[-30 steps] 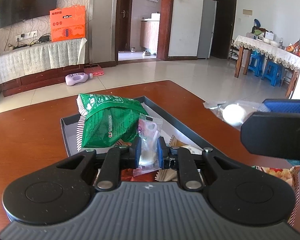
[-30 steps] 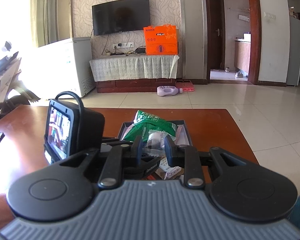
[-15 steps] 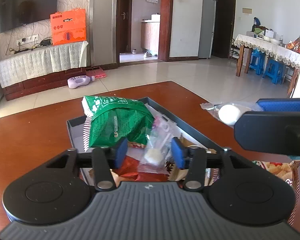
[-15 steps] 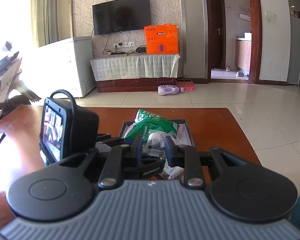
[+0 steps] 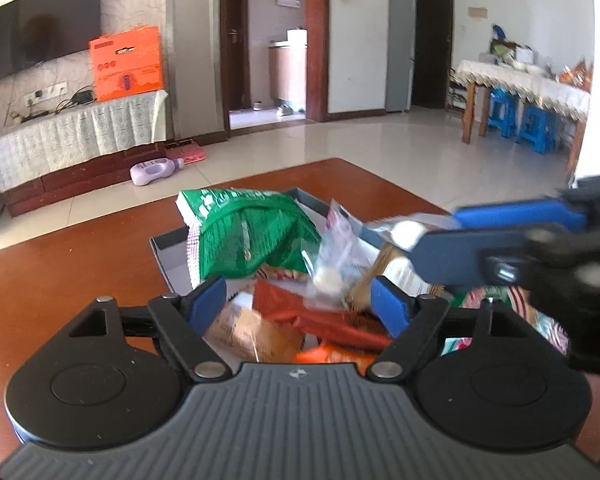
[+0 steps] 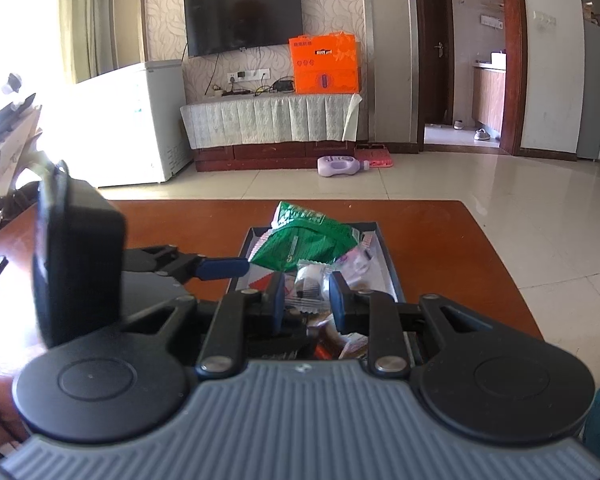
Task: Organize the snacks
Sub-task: 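Open the left gripper over the box while the right releases the candy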
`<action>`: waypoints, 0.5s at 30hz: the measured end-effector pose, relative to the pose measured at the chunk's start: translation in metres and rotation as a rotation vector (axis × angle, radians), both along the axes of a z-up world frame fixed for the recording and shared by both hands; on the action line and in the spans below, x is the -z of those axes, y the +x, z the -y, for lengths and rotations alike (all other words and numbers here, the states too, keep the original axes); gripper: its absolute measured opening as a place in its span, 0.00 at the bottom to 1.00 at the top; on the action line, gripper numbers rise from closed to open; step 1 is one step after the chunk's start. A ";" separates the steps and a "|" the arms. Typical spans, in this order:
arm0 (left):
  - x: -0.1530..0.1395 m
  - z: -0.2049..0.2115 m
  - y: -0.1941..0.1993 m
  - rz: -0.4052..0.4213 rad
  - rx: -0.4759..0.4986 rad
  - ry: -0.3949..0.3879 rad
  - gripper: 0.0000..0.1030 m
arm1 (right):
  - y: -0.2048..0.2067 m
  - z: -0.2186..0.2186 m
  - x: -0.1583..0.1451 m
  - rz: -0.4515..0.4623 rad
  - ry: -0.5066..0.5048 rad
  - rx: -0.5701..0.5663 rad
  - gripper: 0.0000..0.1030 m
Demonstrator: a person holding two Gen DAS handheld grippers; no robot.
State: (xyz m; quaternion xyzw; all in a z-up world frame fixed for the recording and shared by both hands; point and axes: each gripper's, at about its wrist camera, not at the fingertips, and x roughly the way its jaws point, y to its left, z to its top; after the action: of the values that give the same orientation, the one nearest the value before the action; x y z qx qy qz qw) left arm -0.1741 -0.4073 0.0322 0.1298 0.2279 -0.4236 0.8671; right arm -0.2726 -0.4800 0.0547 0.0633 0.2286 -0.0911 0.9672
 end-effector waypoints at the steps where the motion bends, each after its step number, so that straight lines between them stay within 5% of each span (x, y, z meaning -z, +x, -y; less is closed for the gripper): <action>1: 0.001 -0.002 -0.003 0.011 0.013 0.011 0.82 | 0.003 -0.001 0.002 -0.007 0.000 -0.001 0.26; 10: 0.001 -0.031 -0.021 0.022 0.107 0.034 1.00 | 0.024 -0.009 0.020 -0.073 0.002 -0.020 0.27; 15: 0.000 -0.037 -0.028 0.090 0.044 0.094 1.00 | 0.032 -0.011 0.026 -0.106 -0.002 0.000 0.28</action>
State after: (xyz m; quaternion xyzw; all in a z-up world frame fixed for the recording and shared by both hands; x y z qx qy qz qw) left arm -0.2016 -0.3705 0.0320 0.1941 0.2055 -0.4251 0.8599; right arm -0.2409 -0.4690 0.0291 0.0574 0.2796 -0.0944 0.9537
